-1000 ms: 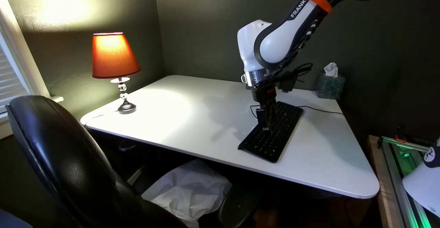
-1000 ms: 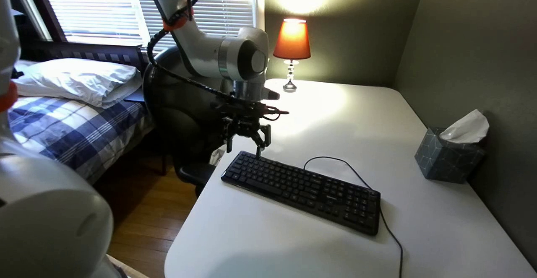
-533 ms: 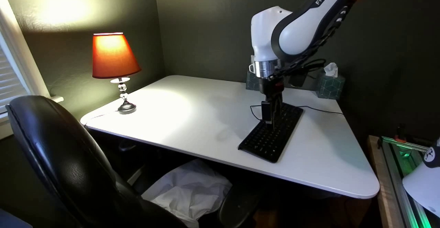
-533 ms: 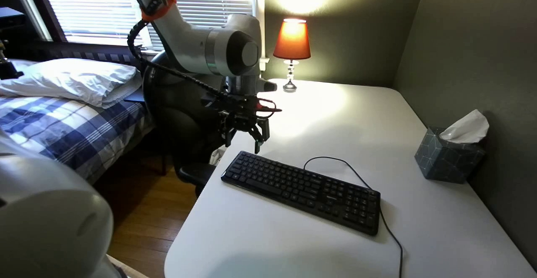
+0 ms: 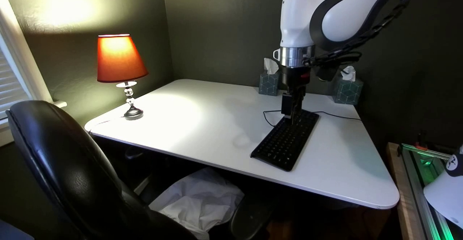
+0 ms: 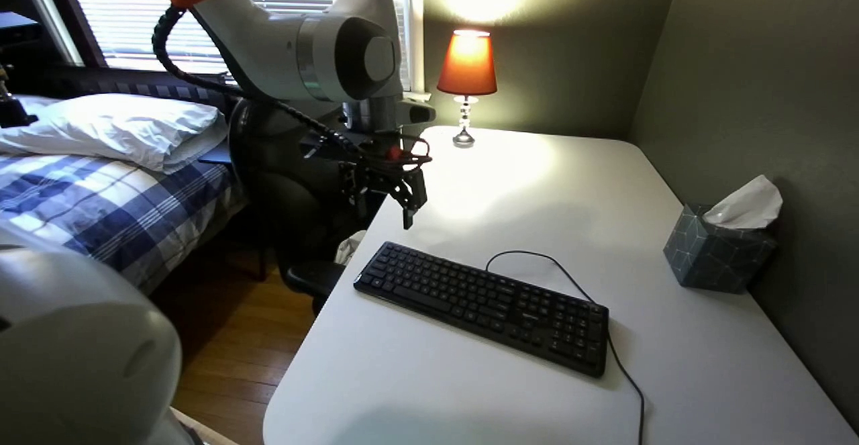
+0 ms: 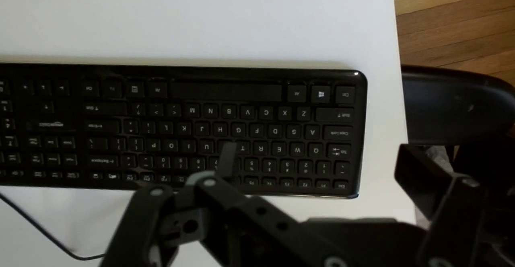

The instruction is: Press a button on the bottom left of the keyboard

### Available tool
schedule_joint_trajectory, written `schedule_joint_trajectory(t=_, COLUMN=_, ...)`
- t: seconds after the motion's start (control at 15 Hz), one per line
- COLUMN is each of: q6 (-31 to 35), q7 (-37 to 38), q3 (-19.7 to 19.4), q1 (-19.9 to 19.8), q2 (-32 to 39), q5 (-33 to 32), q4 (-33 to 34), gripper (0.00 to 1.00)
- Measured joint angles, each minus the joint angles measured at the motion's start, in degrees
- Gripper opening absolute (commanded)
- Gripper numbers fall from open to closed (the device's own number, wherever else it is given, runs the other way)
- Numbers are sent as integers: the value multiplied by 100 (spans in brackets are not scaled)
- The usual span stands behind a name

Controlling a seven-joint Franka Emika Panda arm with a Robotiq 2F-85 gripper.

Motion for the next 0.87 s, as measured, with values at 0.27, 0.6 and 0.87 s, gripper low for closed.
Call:
schedule_joint_trajectory(t=0.27, q6=2, q7=279, q3=71, q1=-1, q2=-452, q5=-126, q4=-231, gripper=100)
schedule_joint_trajectory(t=0.6, q6=4, q7=379, q3=97, q1=-3, q2=-779, q5=-140, q4=-409, gripper=100)
schedule_joint_trajectory(t=0.87, q6=5, q7=381, q3=98, q1=-5, q2=-784, q5=-141, q4=-414, gripper=100)
